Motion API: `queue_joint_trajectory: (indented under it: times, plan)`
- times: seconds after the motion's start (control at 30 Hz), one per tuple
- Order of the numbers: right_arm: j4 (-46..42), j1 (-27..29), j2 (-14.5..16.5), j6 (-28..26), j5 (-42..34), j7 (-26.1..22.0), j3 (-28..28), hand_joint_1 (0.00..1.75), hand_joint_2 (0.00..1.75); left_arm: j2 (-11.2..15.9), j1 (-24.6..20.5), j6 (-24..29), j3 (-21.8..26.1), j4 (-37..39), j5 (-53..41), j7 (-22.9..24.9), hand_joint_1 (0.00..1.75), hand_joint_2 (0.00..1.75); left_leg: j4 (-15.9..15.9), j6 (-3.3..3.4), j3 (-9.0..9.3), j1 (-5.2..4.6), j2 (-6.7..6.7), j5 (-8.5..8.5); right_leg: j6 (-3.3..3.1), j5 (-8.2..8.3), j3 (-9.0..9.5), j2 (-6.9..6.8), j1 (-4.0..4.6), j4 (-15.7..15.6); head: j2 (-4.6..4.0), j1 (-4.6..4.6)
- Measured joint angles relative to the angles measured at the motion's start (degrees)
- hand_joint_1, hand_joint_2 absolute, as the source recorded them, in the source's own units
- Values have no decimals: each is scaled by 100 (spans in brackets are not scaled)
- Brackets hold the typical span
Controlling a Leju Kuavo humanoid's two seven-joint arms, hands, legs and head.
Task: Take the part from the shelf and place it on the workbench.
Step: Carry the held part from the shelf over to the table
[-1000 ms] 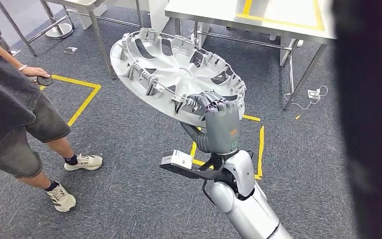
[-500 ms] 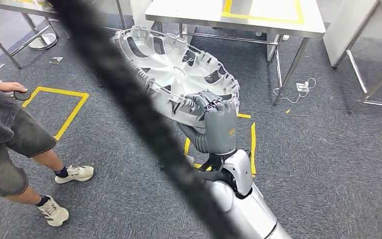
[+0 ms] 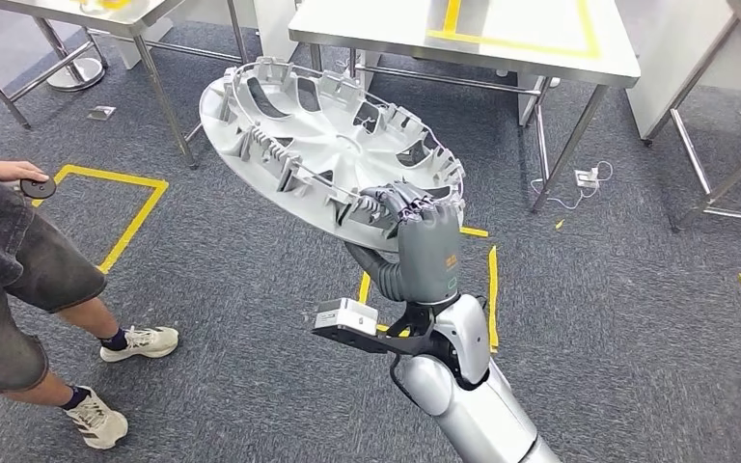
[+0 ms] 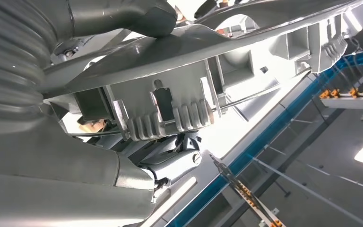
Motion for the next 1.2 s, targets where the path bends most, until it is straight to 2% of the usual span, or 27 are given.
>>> queue_joint_trajectory:
  times: [0.03, 0.1, 0.17, 0.23, 0.27, 0.33, 0.37, 0.4, 0.43, 0.47, 0.5, 0.53, 0.6, 0.63, 0.7, 0.77, 0.83, 0.87, 0.9, 0.93, 0.97, 1.0, 1.03, 1.07, 1.1, 1.13, 1.2]
  plan:
    - [0, -1, -1, 3, -5, -11, -1, 175, 175, -2, -5, 0, 1, 0, -3, 8, 0, 175, -5, -19, 48, -1, 3, -39, -38, 159, 121, -19, 22, -347, 0, -5]
    - [-2, -8, 0, 7, -14, -33, -2, 175, 175, -4, -14, 0, 4, 0, -7, 15, 0, 175, -18, -82, 93, -2, 15, -92, -105, 227, 261, -53, 72, -732, 0, 7]
    - [-5, -6, 2, 8, -25, -34, -2, 175, 175, -4, -11, 0, 10, 1, -8, 22, 0, 175, 1, -157, 144, -9, 32, -100, -169, 175, 338, -43, 83, -785, 0, 26]
    - [-9, -1, 14, 8, -43, -23, -5, 175, 175, -4, -12, 0, 14, 1, -13, 29, 0, 175, 206, -211, 117, -7, 37, -102, -246, 172, 480, -24, 54, -836, 0, 12]
    - [-10, -8, 26, 8, -53, -22, -7, 175, 175, -4, -21, 0, 15, 0, -16, 32, 0, 175, 438, -232, -4, -3, 35, -139, -280, 152, 549, -17, 41, -859, 0, -1]
    - [-11, -25, 51, 6, -74, -28, -9, 175, 175, -2, -35, 0, 16, 0, -24, 34, 0, 175, 1090, -269, -441, 2, 27, -357, -328, 91, 627, -7, 31, -876, 0, -26]
    - [-11, -26, 58, 5, -102, -30, -13, 175, 175, 0, -32, 0, 17, 0, -27, 39, 0, 175, 1361, -285, -666, 4, 27, -490, -335, 57, 659, 6, 31, -875, 0, -29]
    - [-10, -20, 62, 5, -140, -30, -22, 175, 175, 2, -22, 0, 19, 0, -32, 45, 0, 175, 1490, -296, -825, 4, 27, -551, -332, 21, 698, 27, 32, -873, 0, -30]
    - [-10, -12, 62, 7, -186, -29, -37, 175, 175, 4, -11, -1, 21, 0, -37, 51, 0, 175, 1443, -303, -897, 5, 26, -487, -321, -16, 742, 61, 30, -870, 0, -31]
    - [-9, -6, 62, 13, -226, -31, -52, 175, 175, 7, -2, -1, 25, 0, -42, 55, 0, 175, 1212, -308, -877, 6, 16, -283, -303, -53, 791, 102, 27, -864, 0, -31]
    - [-9, -3, 62, 20, -260, -36, -66, 175, 175, 11, 5, -1, 27, 0, -48, 54, 0, 175, 858, -307, -794, 10, -30, 13, -282, -91, 835, 142, 22, -856, 0, -32]
    - [-8, -4, 62, 26, -285, -43, -73, 175, 175, 15, 12, -2, 29, 1, -53, 52, 0, 175, 500, -297, -703, 13, -115, 244, -256, -126, 866, 183, 23, -836, 0, -36]
    - [-1, -10, 63, 37, -314, -60, -79, 175, 175, 20, 27, -2, 30, 1, -62, 50, 0, 175, 85, -243, -578, 13, -259, 420, -197, -186, 869, 266, 24, -801, 0, -49]
    - [4, -10, 63, 38, -327, -65, -84, 175, 175, 21, 38, -2, 32, 1, -65, 51, 0, 175, 48, -209, -556, 9, -273, 393, -165, -207, 860, 317, 25, -790, 0, -53]
    - [11, -2, 62, 37, -356, -68, -106, 175, 175, 22, 41, -2, 38, -2, -72, 49, 0, 175, 40, -139, -499, 26, -182, 424, -100, -250, 844, 369, 29, -770, 0, -54]
    - [14, 7, 62, 34, -386, -76, -135, 175, 175, 19, 19, -4, 40, -6, -85, 37, 0, 175, 21, -63, -446, 43, -79, 399, -27, -375, 714, 228, 34, -510, 0, -24]
    - [15, 18, 61, 32, -399, -90, -150, 175, 175, 16, 5, -13, 40, -8, -101, 29, 0, 175, 18, -12, -396, 33, 20, 339, 40, -638, 320, 61, 14, 175, 0, 4]
    - [15, 30, 58, 31, -402, -95, -156, 175, 175, 17, 5, -17, 40, -7, -107, 30, 0, 175, 19, -4, -366, 29, 74, 304, 62, -742, 79, 37, 0, 551, 0, 6]
    - [15, 47, 53, 28, -405, -94, -168, 175, 175, 17, 7, -21, 40, -7, -111, 31, 0, 175, 20, -3, -328, 27, 126, 264, 75, -758, -109, 27, -12, 802, 0, 7]
    - [15, 64, 45, 26, -409, -92, -183, 175, 175, 18, 8, -22, 40, -7, -114, 31, 0, 175, 21, -8, -281, 27, 177, 221, 80, -657, -197, 17, -19, 845, 0, 7]
    - [15, 77, 38, 23, -414, -90, -199, 175, 175, 15, 7, -24, 40, -7, -117, 31, 0, 175, 21, -16, -219, 28, 228, 175, 75, -444, -165, -7, -24, 652, 0, 8]
    - [13, 84, 31, 19, -419, -90, -215, 175, 175, 12, 5, -26, 40, -7, -122, 30, 0, 175, 20, -29, -153, 26, 279, 123, 56, -160, -32, -88, -19, 267, 0, 8]
    - [10, 85, 25, 14, -424, -94, -228, 175, 175, 10, 4, -29, 40, -7, -127, 30, 0, 175, 20, -51, -97, 14, 328, 72, 27, 51, 119, -243, 12, -119, 0, 8]
    - [4, 83, 23, 7, -439, -106, -237, 175, 175, 8, 0, -31, 40, -7, -135, 30, 0, 175, 21, -82, -51, -5, 375, 22, -22, 180, 250, -384, 48, -445, 0, 12]
    - [-9, 89, 20, -1, -461, -126, -247, 175, 175, 9, 0, -33, 40, -7, -146, 29, 0, 175, 12, -113, -20, -25, 424, -14, -72, 222, 325, -495, 79, -635, 0, 11]
    - [-25, 101, 17, -7, -483, -151, -262, 175, 175, 10, 0, -34, 40, -7, -157, 29, 0, 175, -4, -146, 5, -44, 475, -42, -120, 179, 344, -532, 105, -686, 0, 8]
    - [-71, 153, 11, -14, -497, -225, -318, 175, 175, 11, -11, -35, 40, -9, -179, 21, 0, 175, -42, -210, 66, -52, 554, -92, -195, 148, 372, -420, 90, -729, 0, 3]
